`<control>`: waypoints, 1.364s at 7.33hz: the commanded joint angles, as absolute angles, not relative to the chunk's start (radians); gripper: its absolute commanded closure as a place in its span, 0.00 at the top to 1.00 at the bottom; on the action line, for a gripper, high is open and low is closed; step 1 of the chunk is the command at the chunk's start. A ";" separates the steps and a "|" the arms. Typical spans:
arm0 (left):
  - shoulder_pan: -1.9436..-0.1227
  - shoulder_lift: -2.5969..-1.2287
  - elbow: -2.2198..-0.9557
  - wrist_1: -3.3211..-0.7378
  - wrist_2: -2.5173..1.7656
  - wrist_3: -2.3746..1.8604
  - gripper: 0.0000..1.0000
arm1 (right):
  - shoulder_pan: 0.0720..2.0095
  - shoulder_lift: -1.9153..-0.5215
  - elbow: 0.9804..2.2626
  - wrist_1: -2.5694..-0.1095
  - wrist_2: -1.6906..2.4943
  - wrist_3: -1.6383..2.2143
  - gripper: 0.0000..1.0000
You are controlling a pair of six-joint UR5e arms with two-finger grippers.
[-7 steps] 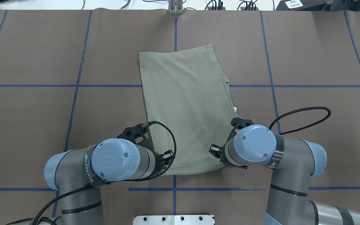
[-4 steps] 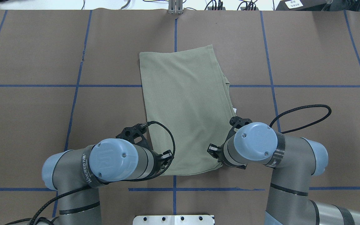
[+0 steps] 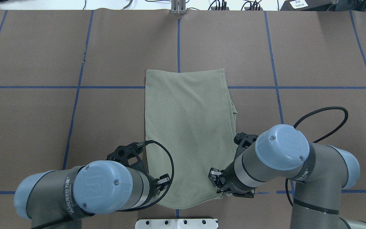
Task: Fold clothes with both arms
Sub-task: 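Lift both near corners and fold them over toward the far end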
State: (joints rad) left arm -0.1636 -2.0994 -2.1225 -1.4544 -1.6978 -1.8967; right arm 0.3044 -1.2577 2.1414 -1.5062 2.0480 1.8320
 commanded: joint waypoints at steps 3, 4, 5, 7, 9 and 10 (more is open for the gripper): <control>-0.116 -2.086 -2.198 -1.419 -1.691 -1.892 0.00 | 0.305 -1.278 2.194 -1.505 2.071 1.895 0.00; -0.188 -2.089 -2.188 -1.474 -1.689 -1.891 0.00 | 0.364 -1.270 2.166 -1.505 2.065 1.893 0.00; -0.283 -2.091 -2.096 -1.623 -1.697 -1.890 0.00 | 0.403 -1.258 2.120 -1.500 1.993 1.891 0.00; -0.386 -2.098 -1.975 -1.732 -1.695 -1.888 0.00 | 0.452 -1.238 2.080 -1.493 1.916 1.826 0.00; -0.414 -2.102 -1.857 -1.829 -1.690 -1.888 0.00 | 0.523 -1.134 1.915 -1.490 1.916 1.816 0.00; -0.434 -2.102 -1.798 -1.920 -1.692 -1.887 0.00 | 0.555 -1.103 1.851 -1.448 1.916 1.809 0.00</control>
State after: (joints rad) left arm -0.4108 -2.1008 -1.8766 -1.8196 -1.6921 -1.8876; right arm 0.5165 -1.1474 1.9382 -1.4809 1.9178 1.8191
